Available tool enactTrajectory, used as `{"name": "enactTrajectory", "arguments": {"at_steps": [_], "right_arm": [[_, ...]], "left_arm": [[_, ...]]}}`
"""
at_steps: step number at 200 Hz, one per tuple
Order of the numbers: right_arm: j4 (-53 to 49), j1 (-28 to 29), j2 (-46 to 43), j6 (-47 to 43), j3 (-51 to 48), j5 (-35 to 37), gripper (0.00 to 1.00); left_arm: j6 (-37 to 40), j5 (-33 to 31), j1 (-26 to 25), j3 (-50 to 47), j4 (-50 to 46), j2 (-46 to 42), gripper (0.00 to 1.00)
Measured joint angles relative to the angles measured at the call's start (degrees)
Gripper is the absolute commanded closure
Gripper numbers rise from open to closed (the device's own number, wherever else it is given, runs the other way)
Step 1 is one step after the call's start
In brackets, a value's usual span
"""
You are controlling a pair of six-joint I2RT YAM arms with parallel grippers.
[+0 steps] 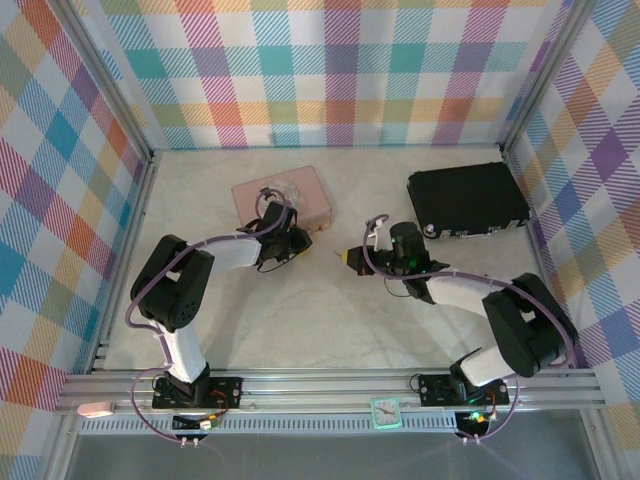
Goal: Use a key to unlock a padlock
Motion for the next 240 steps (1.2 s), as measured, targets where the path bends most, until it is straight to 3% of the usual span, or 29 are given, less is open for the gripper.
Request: {"name": "enactTrajectory", "arguments": {"at_steps": [121, 240], "right_arm": [[23.17, 7.45, 19.26, 9.44, 1.01, 8.22, 1.00], [31.32, 9.27, 23.82, 9.09, 2.95, 14.29, 1.00]], "left_arm": [[-9.99, 0.85, -0.20, -4.17, 9.73, -1.68, 0.94], [-12.41, 0.33, -0.79, -4.46, 11.41, -1.68, 0.94]]}}
